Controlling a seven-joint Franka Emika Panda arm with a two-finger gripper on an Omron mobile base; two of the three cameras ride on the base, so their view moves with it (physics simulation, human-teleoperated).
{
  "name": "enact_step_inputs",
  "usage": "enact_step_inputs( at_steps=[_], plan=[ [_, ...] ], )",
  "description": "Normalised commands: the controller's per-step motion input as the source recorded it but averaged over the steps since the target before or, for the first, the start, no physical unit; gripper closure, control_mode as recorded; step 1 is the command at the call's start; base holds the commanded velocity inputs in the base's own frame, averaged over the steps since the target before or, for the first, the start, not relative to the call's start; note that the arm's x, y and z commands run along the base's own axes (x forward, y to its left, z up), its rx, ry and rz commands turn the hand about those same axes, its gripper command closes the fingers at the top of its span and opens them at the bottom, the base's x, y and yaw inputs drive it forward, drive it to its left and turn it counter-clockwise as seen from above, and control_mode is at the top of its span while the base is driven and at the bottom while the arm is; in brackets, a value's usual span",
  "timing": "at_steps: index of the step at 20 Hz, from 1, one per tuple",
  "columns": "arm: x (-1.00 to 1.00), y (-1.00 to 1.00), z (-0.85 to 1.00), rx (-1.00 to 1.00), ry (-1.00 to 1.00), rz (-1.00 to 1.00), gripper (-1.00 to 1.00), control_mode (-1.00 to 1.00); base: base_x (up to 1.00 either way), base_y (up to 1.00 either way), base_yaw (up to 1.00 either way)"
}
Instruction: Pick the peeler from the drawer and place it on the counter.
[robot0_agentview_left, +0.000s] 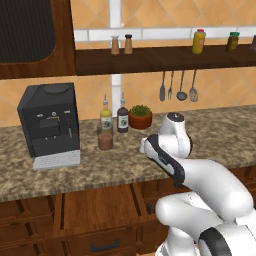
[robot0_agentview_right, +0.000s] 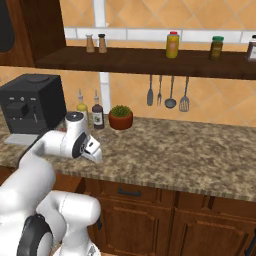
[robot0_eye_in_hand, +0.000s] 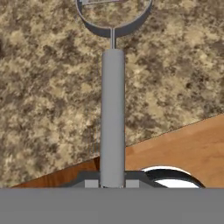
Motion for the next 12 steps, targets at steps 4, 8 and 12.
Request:
enact_step_inputs(
  at_steps=[4,8,12],
  plan=[
    [0.60,-0.26,-0.28,-0.05,0.00,-0.04,1.00,-1.00,0.00,0.00,0.00],
    [0.47,-0.01,-0.36,-0.07,0.00,0.00,1.00,-1.00,0.00,0.00,0.00],
    [0.30,-0.02,-0.37,-0.05,0.00,0.00,1.00,-1.00,0.00,0.00,0.00]
  ],
)
